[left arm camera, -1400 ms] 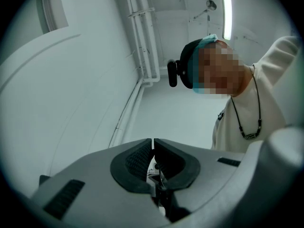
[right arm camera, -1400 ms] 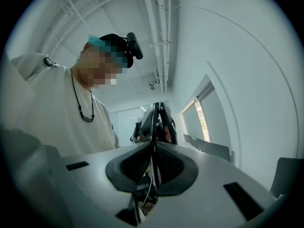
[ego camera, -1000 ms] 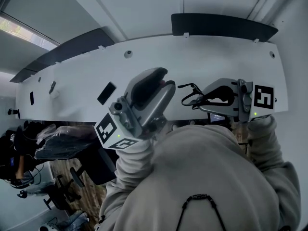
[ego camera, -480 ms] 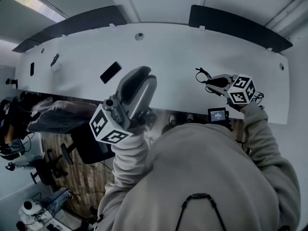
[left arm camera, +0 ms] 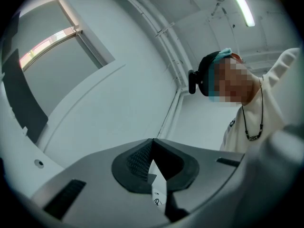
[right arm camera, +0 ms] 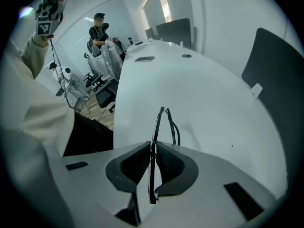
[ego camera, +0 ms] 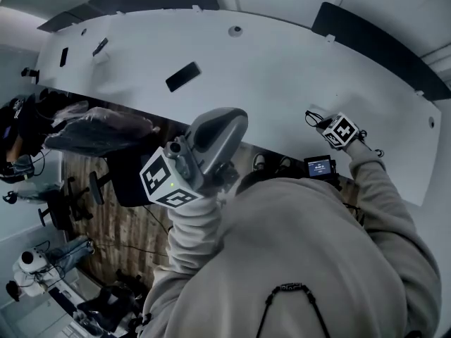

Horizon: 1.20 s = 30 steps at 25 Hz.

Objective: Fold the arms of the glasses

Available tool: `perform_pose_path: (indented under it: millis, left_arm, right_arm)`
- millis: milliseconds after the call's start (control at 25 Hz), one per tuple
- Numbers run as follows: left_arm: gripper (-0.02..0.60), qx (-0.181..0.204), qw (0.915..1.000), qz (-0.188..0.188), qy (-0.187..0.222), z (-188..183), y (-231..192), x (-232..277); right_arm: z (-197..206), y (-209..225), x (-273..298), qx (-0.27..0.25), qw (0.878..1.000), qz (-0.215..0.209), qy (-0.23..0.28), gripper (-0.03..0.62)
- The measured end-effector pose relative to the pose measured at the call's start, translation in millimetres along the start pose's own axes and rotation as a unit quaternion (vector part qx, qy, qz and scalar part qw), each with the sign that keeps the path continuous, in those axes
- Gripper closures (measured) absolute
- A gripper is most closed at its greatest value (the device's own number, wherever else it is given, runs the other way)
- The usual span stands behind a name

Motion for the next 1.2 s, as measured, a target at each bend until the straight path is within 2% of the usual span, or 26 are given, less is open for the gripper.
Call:
perform_pose_path:
  millis: [160,320,520,560,600,880,1040,1200]
  left_arm:
    - [0.577,-0.002,0.9997,-0.019,-0.014,0.9,2.6,-16.5]
    - [0.577,-0.006,0.9993,-0.032,-0.015,2.7,5.8,-32.4]
    - [0.577,-0.025,0.9992,-0.029,-0.012,9.0,4.0,-36.4]
    - [0.577,-0.028,0.9991,-0.031,-0.012,10.4,1.7,-37.1]
    - [0.577,-0.030,0.9990,-0.032,-0.013,11.8,-0.5,-37.4]
    - [0.577,-0.041,0.9985,-0.017,-0.031,21.0,-16.2,-30.5]
    - [0.577,-0.038,0.9983,-0.007,-0.044,22.7,-25.1,-17.7]
    - [0.577,-0.024,0.9971,0.021,-0.069,29.1,-23.2,0.2]
  right_arm:
    - [6.1,-2.0,27.5,-0.012,0.999,-0.011,-0.033,0.542]
    - [3.0,-14.1,50.2,-0.052,0.996,-0.030,-0.061,0.542]
    - [1.3,-15.1,59.6,-0.052,0.995,-0.042,-0.072,0.541]
    - [-0.1,-15.2,58.9,-0.055,0.995,-0.038,-0.077,0.494]
    - [-2.2,-14.8,56.6,-0.057,0.995,-0.033,-0.078,0.473]
    - [-8.8,-2.7,9.3,-0.040,0.998,0.009,-0.039,0.473]
    - [-25.9,-1.7,-33.6,-0.025,0.999,0.033,0.030,0.474]
    - [-46.4,-12.9,-80.9,-0.030,0.993,0.057,0.096,0.554]
Point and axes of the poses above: the fingertips, and each gripper's own axes: x forward along the fingers, y to its right, z out of its underside, the point moved 6 cm from there along -x, backward along the fingers, and after that the axes turned 6 degrees about -z, right-handed, at the moved point
